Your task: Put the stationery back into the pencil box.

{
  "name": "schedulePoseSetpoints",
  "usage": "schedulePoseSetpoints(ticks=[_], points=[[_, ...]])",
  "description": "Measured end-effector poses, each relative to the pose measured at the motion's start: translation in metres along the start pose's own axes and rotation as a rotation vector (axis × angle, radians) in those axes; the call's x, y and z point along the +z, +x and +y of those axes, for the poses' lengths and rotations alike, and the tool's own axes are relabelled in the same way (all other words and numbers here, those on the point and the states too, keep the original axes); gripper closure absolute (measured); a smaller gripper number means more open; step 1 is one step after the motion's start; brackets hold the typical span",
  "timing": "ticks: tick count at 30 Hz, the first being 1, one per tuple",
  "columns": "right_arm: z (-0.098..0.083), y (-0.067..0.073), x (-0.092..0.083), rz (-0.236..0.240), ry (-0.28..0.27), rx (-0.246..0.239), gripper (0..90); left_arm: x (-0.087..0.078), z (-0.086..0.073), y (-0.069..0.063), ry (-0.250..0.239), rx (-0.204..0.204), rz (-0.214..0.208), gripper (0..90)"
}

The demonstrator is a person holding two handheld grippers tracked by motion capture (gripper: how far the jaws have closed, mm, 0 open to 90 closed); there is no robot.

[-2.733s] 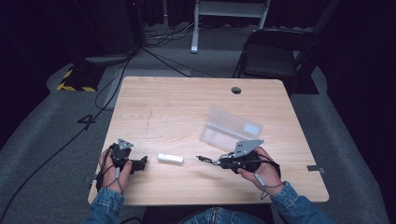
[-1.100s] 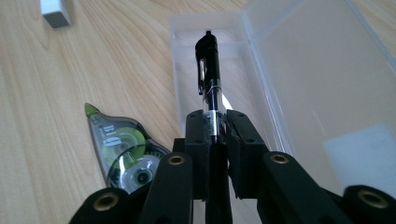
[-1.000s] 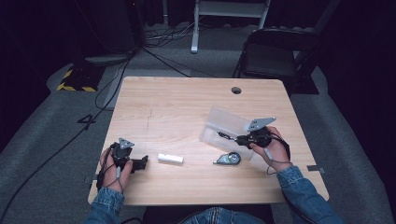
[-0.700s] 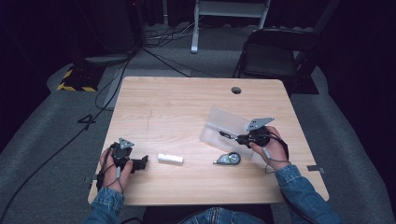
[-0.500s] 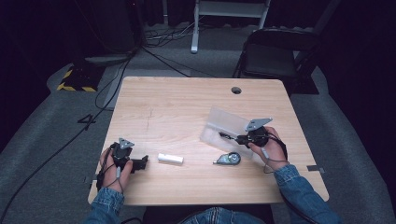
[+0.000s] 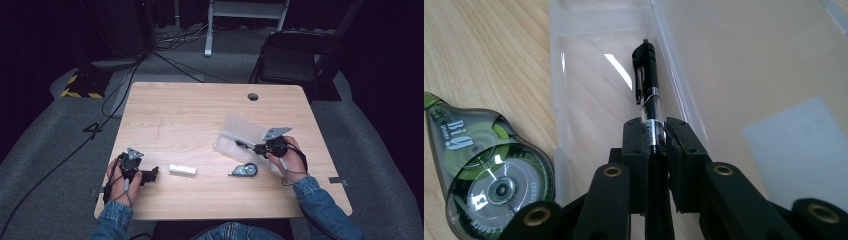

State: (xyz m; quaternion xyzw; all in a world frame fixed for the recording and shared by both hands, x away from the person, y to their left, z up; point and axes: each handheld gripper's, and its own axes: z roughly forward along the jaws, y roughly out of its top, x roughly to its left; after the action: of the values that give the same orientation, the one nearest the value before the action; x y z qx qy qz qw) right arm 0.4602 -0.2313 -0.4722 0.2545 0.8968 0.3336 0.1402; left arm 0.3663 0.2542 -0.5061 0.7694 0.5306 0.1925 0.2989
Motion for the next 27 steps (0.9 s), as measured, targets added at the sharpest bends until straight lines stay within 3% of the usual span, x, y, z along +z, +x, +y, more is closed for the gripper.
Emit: schedulePoseSetpoints(ticks=[14,20,27], points=[[-0.0008,0.0033,0.0032,-0.024,0.022,-0.019,78.6,0.0,0.0,0.0,0.0,0.0,0.0,0.0],[-0.0009,0.0033,0.0021,-0.062,0.019,-0.034,70.0,0.0,0.0,0.0,0.001,0.0,-0.001,0.0],[-0.0004,0.0058,0.0014,-0.092,0.036,-0.07,69.9,0.0,0.0,-0.0001,0.0,-0.001,-0.001,0.0]])
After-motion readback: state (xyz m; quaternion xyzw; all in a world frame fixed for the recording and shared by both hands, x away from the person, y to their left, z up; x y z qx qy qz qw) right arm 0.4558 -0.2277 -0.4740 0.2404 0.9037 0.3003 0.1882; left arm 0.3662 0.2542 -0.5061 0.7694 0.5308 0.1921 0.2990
